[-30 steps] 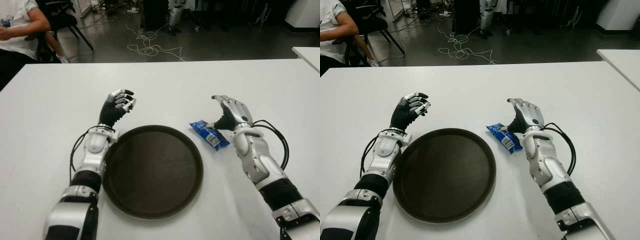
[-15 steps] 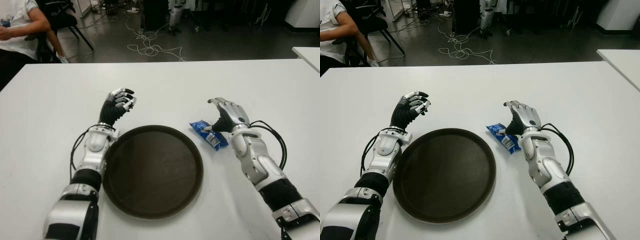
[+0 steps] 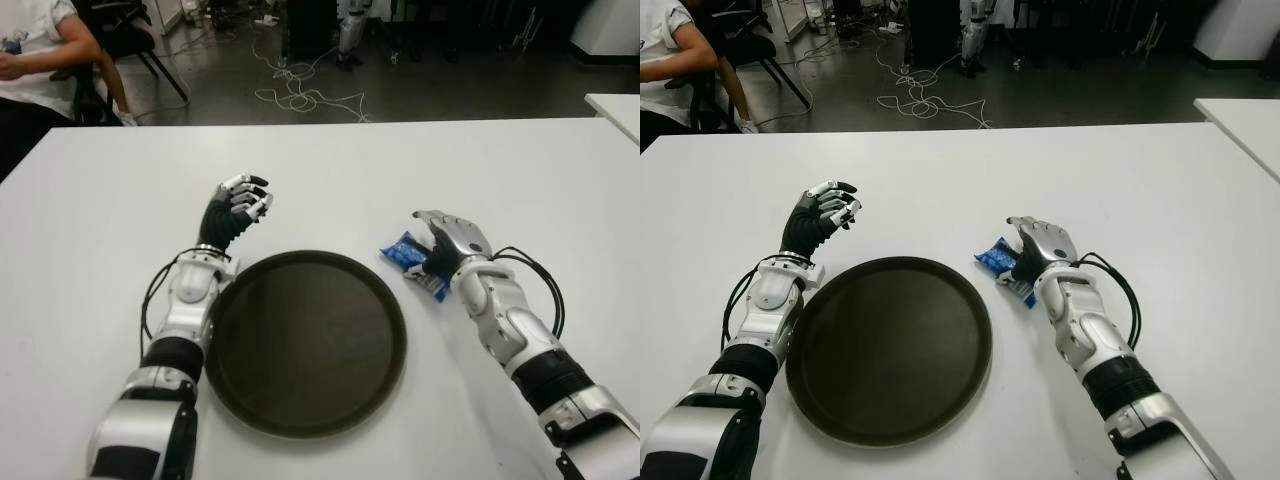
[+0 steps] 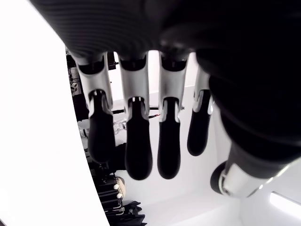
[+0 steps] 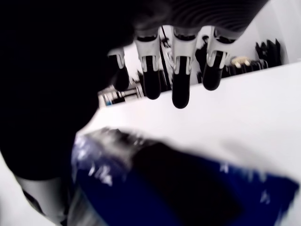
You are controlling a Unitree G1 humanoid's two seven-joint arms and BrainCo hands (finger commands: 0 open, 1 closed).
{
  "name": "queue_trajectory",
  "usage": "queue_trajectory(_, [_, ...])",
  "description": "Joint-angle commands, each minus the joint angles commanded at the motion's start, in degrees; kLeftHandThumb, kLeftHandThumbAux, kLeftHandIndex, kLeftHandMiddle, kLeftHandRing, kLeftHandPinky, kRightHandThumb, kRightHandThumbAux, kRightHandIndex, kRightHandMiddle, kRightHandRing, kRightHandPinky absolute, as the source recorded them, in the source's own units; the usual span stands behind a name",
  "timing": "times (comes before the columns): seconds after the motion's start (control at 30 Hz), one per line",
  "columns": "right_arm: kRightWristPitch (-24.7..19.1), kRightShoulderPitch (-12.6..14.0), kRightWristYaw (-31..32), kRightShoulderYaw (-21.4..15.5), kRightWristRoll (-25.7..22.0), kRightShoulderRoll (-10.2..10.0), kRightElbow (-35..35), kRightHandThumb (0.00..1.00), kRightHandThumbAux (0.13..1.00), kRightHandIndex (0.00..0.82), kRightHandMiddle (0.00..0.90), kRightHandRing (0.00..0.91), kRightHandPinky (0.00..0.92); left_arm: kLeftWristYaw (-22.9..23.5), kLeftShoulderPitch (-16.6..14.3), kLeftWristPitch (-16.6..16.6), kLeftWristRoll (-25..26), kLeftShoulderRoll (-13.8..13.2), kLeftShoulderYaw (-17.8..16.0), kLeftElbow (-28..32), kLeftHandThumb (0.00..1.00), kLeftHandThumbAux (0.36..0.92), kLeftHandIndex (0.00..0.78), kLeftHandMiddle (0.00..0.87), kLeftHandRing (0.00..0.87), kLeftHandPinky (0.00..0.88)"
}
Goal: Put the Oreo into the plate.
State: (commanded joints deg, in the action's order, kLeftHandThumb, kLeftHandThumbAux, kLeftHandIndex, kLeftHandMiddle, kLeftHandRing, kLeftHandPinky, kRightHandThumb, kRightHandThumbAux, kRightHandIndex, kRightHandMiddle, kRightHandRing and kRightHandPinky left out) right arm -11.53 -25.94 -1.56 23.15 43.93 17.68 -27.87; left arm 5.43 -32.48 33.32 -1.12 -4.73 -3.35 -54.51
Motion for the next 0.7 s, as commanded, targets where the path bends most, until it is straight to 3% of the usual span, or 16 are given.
queue_trajectory(0.4, [2.4, -2.8, -1.1, 0.3, -0.8, -0.5, -7.8, 0.0, 0.755, 0.117, 0.137, 0.143, 0.137, -0.3, 0.2, 0.0, -0.5, -0.1, 0.2, 0.1, 0.824, 0.682, 0.377, 0.511, 0.572, 0.606])
queue_trajectory(0.7, [4.8, -5.2, -3.4, 1.0, -1.2, -0.8, -14.3, 0.0, 0.77, 0.138, 0.159, 0.174, 0.186, -0.2, 0.3, 0.3, -0.5, -0.1, 0.3, 0.4, 0.824, 0.682, 0.378, 0.509, 0.569, 0.576])
